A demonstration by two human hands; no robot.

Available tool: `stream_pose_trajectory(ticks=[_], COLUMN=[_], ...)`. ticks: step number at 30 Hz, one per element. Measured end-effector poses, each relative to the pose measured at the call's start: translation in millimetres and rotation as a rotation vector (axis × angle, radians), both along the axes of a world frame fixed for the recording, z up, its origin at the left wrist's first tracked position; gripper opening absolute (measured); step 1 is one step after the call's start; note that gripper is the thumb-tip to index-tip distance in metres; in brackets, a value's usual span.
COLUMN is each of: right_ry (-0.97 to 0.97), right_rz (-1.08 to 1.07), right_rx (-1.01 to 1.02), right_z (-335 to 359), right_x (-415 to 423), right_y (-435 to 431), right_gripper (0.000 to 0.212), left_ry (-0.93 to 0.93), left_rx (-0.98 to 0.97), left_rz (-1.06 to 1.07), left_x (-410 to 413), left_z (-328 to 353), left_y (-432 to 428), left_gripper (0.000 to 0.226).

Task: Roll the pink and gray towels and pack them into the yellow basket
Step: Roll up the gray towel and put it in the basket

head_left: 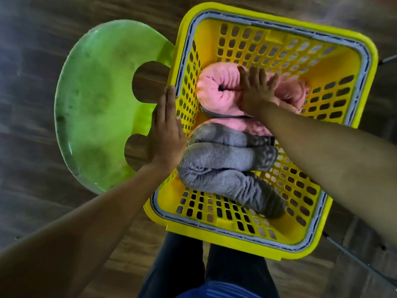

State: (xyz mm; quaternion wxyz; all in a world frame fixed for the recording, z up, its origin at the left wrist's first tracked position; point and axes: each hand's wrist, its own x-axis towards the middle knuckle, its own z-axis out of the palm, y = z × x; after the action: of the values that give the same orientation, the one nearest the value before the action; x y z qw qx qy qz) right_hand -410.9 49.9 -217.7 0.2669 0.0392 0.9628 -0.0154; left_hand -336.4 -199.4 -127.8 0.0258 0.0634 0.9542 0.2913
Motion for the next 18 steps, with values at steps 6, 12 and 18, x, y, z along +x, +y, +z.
stream_pose_trajectory(ticks=[6,12,18], right_ry=[0.305,-0.153,-0.103], right_rz=[-0.212,0.039,0.071], right_rx=[-0.391,-0.323,-0.219], right_z=[49.4,61.1,33.6], right_x=[90.5,204.6,222.2], right_y=[-27.9,-55.1,-62.8], right_gripper=[0.066,0.120,0.128], left_ry=[-0.020,-0.031,-0.020], left_rx=[-0.061,-0.065,-0.092], left_rz=[-0.010,-0.012,-0.022], left_x=[1.7,1.1,0.5], left_z=[5.4,7.4,3.8], left_y=[0.7,-1.3,-2.7], left_gripper=[0.060,0.059,0.061])
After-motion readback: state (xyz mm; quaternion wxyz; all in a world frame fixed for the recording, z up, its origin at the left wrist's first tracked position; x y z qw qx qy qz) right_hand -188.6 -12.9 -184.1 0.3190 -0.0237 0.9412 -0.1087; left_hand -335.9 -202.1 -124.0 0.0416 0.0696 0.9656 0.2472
